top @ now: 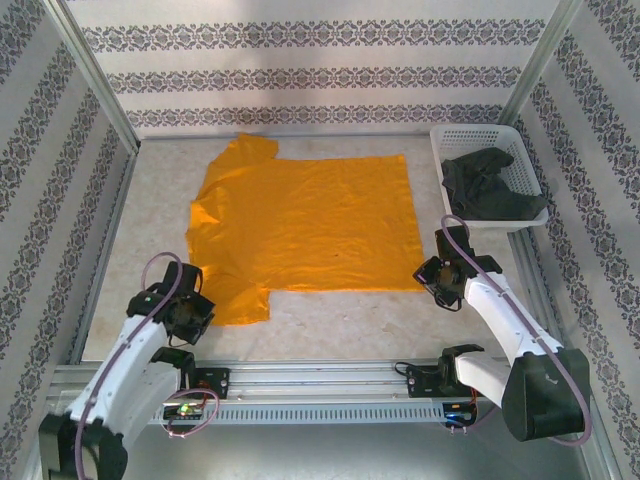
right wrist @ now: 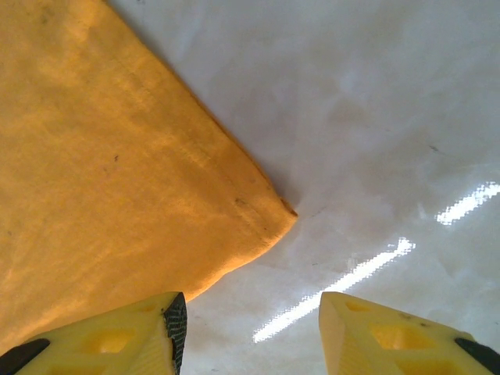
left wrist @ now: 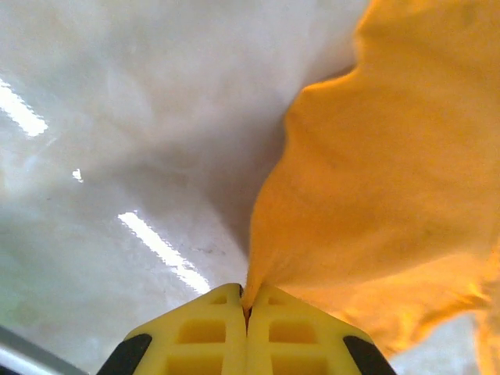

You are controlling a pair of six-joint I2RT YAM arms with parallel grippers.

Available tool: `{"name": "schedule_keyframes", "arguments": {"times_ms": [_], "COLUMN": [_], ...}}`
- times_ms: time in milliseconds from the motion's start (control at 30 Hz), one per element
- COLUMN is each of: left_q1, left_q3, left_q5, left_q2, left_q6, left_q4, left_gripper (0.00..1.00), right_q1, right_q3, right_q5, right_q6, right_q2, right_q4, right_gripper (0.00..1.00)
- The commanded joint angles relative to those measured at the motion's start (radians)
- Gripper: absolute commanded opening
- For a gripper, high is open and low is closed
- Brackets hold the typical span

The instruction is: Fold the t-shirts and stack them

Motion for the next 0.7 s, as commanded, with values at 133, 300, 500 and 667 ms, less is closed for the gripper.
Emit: {"name": "schedule_keyframes", "arguments": {"times_ms": [133, 300, 500, 667], "left_q1": [-0.013, -0.014, -0.013, -0.013], "left_q3": [-0.007, 0.009, 0.011, 0.006], "left_q5": [-0.039, -0.054, -0.047, -0.043], "left_q2": [-0.116, -0.095, -0.084, -0.082], "left_q6": [-0.105, -0.098, -0.099, -0.096], "left_q4": [-0.153, -0.139, -0.117, -0.107], "left_gripper": [0.00, 0.00, 0.00, 0.00], "right_q1": [0.005, 0.012, 0.034, 0.037], "right_q3": [-0.044, -0.012, 0.017, 0.019], "right_q5": [0.004, 0.024, -0.003, -0.019], "right_q6": [0.122, 0.100, 0.101, 0.106], "right_q2": [0.055, 0.154, 0.223, 0.265], "right_q4": [0.028, 0.070, 0.070, 0.098], "right_gripper": [0.47, 0.43, 0.41, 0.33]}}
